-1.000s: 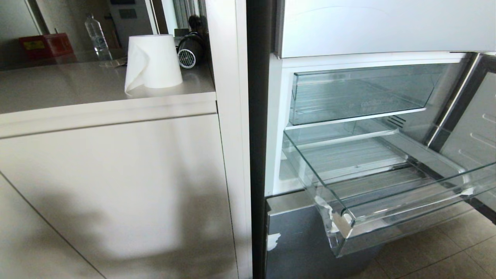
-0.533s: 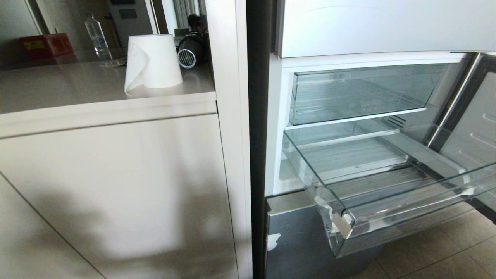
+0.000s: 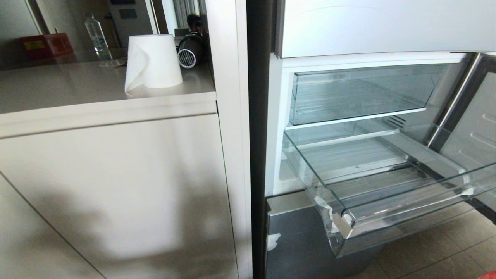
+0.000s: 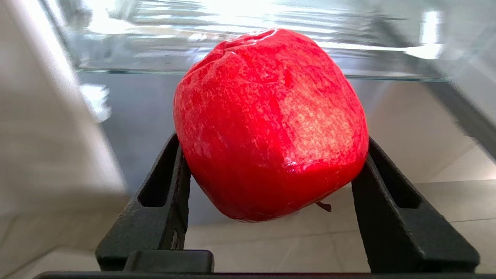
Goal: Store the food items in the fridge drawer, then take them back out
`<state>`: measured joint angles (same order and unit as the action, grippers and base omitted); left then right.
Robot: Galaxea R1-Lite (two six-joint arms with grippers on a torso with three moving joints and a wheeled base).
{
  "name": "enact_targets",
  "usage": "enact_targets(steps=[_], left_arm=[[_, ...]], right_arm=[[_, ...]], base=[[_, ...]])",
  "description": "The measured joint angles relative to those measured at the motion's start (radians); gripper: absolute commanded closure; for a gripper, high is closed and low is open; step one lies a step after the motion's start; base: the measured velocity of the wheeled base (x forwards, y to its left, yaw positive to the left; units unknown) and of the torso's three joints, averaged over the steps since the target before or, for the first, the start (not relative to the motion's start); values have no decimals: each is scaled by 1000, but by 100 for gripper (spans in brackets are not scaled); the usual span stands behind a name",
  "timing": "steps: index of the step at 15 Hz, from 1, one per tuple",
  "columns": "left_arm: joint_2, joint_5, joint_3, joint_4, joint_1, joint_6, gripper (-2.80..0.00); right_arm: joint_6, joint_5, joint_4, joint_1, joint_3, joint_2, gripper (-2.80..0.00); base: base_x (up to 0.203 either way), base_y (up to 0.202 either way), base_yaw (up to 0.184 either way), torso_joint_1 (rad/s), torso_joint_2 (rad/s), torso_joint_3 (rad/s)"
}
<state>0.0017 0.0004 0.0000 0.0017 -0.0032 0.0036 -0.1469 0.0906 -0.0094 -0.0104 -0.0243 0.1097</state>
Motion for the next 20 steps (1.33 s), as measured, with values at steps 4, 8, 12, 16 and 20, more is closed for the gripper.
enact_targets(steps=[4, 8, 12, 16, 20], left_arm=[[0, 0, 0, 0, 0, 0, 0], [0, 0, 0, 0, 0, 0, 0], [0, 0, 0, 0, 0, 0, 0], [0, 0, 0, 0, 0, -1, 0], [0, 0, 0, 0, 0, 0, 0]], right_arm=[[3, -58, 13, 5, 21, -90, 0], [35, -65, 11, 6, 23, -108, 0], [47, -67, 13, 6, 24, -110, 0], [51, -67, 15, 6, 24, -110, 0], [44, -61, 15, 6, 24, -110, 0]], base=[[0, 0, 0, 0, 0, 0], [0, 0, 0, 0, 0, 0], [0, 0, 0, 0, 0, 0], [3, 4, -84, 3, 4, 3], [1, 7, -175, 0, 3, 2]])
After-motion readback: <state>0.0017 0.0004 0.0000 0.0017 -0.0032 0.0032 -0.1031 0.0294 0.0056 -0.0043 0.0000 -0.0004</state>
